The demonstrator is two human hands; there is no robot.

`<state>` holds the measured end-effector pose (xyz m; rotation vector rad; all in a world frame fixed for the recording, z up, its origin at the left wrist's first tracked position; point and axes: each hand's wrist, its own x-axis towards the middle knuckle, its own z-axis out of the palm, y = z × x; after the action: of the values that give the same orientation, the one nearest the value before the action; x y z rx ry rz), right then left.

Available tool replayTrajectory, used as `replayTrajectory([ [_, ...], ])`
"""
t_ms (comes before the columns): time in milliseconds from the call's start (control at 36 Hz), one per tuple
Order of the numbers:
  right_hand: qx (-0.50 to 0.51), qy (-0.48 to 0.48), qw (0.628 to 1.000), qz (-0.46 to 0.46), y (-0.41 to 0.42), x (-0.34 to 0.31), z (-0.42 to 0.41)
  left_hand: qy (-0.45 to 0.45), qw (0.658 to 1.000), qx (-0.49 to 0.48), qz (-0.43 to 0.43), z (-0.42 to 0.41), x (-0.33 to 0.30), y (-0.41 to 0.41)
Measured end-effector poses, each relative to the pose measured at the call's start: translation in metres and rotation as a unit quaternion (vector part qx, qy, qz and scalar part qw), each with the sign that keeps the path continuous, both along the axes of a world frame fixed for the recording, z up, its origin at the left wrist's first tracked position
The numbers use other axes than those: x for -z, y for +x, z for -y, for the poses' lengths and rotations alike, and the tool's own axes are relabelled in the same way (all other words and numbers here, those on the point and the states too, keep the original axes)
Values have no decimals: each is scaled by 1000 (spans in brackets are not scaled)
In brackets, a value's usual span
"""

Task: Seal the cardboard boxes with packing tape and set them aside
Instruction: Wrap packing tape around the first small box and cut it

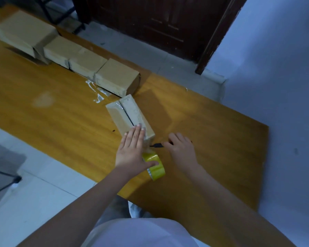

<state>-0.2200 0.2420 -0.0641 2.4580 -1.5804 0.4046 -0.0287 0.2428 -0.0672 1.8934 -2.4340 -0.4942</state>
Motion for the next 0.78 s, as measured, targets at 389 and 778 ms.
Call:
replayTrajectory([
  [389, 224, 315, 921, 47, -6, 48, -12, -5, 1000, 0, 1, 0, 2, 0],
  [778, 123, 449, 701, 540, 32, 29, -12, -89, 988, -12, -129, 7, 7, 9],
])
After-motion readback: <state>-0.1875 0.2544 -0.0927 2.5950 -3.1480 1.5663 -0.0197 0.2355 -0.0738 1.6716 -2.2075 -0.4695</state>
